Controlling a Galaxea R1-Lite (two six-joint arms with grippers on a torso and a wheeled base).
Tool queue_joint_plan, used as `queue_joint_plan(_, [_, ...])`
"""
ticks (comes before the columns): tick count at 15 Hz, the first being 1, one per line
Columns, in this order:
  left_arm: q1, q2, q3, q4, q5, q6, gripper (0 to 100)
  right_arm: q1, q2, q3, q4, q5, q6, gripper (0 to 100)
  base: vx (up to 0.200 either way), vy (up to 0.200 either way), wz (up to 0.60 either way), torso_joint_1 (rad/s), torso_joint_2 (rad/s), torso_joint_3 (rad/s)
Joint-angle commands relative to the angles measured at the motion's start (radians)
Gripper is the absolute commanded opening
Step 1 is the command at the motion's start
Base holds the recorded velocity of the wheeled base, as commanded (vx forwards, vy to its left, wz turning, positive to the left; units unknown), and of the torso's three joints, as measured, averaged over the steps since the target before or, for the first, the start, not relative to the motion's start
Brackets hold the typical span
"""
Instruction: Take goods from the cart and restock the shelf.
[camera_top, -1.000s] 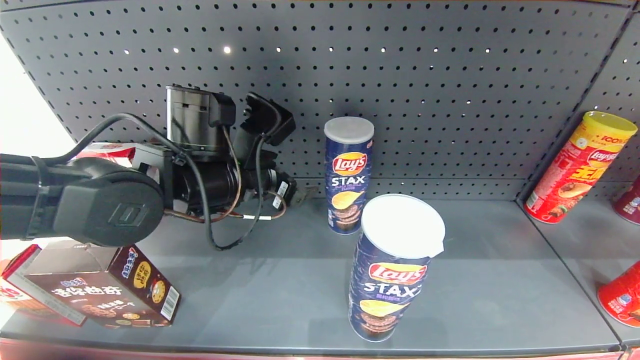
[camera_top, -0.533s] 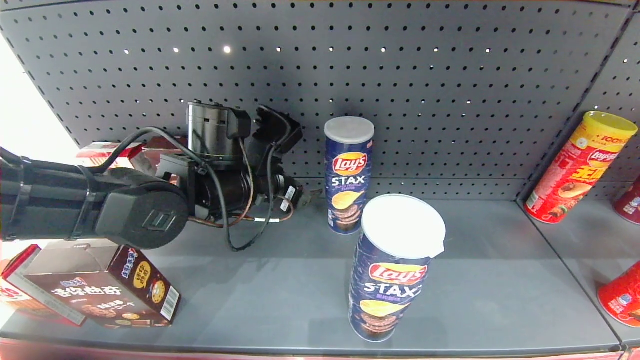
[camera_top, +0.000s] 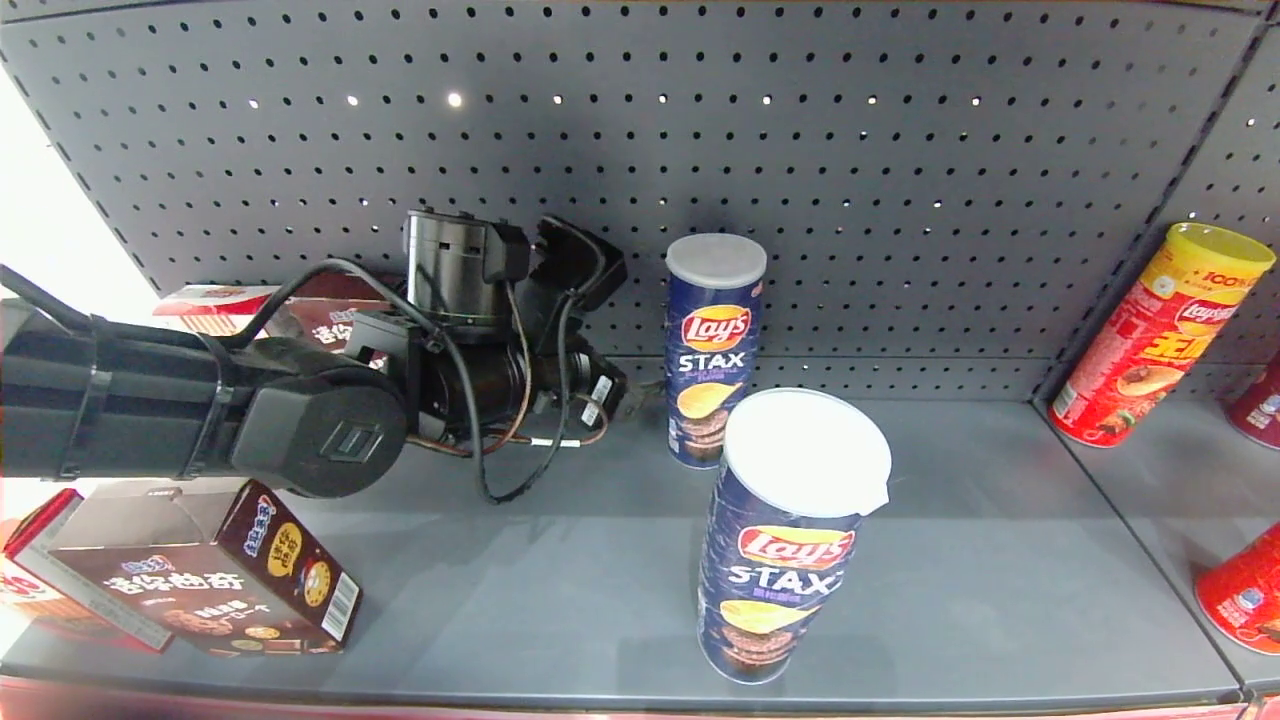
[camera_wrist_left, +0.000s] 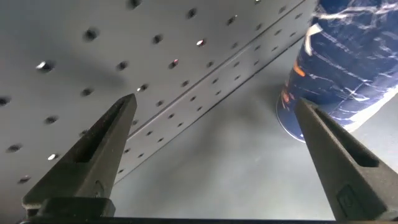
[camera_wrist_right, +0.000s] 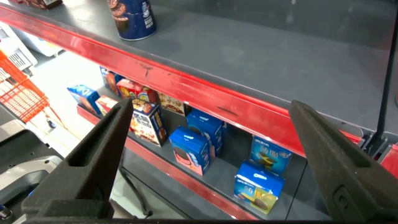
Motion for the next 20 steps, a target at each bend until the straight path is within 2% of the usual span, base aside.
queue_joint_plan(1, [-0.001, 0.01, -0.003, 0.0, 0.0, -0.002, 100, 0.0, 0.001, 0.0, 0.0, 0.0, 0.0, 100, 0.0, 0.0, 0.0, 0.0, 0.0, 0.0])
queue_joint_plan(6, [0.007, -0.005, -0.003, -0.001, 0.007, 0.003, 100, 0.0, 0.001, 0.0, 0.0, 0.0, 0.0, 100, 0.0, 0.0, 0.0, 0.0, 0.0, 0.0])
queue_joint_plan(9, [0.019, -0.09, -0.005, 0.0, 0.007, -0.008, 100, 0.0, 0.001, 0.0, 0.0, 0.0, 0.0, 100, 0.0, 0.0, 0.0, 0.0, 0.0, 0.0])
queue_joint_plan(10, [0.023, -0.162, 0.005, 0.0, 0.008, -0.026, 100, 0.0, 0.001, 0.0, 0.0, 0.0, 0.0, 100, 0.0, 0.0, 0.0, 0.0, 0.0, 0.0])
queue_joint_plan(11, [0.011, -0.219, 0.014, 0.0, 0.02, -0.065, 100, 0.0, 0.001, 0.0, 0.0, 0.0, 0.0, 100, 0.0, 0.0, 0.0, 0.0, 0.0, 0.0])
queue_joint_plan(12, [0.008, -0.228, 0.017, -0.001, 0.025, -0.074, 100, 0.0, 0.001, 0.0, 0.0, 0.0, 0.0, 100, 0.0, 0.0, 0.0, 0.0, 0.0, 0.0])
queue_joint_plan(13, [-0.066, -0.354, 0.057, -0.02, 0.1, -0.154, 100, 0.0, 0.001, 0.0, 0.0, 0.0, 0.0, 100, 0.0, 0.0, 0.0, 0.0, 0.0, 0.0])
queue_joint_plan(14, [-0.081, -0.423, 0.113, -0.037, 0.14, -0.172, 100, 0.0, 0.001, 0.0, 0.0, 0.0, 0.0, 100, 0.0, 0.0, 0.0, 0.0, 0.0, 0.0])
queue_joint_plan(15, [-0.084, -0.479, 0.173, -0.055, 0.142, -0.174, 100, 0.0, 0.001, 0.0, 0.0, 0.0, 0.0, 100, 0.0, 0.0, 0.0, 0.0, 0.0, 0.0])
queue_joint_plan(16, [-0.084, -0.608, 0.296, -0.092, 0.14, -0.175, 100, 0.0, 0.001, 0.0, 0.0, 0.0, 0.0, 100, 0.0, 0.0, 0.0, 0.0, 0.0, 0.0])
queue_joint_plan(20, [-0.075, -1.002, 0.574, -0.095, 0.142, -0.177, 100, 0.0, 0.001, 0.0, 0.0, 0.0, 0.0, 100, 0.0, 0.0, 0.0, 0.0, 0.0, 0.0])
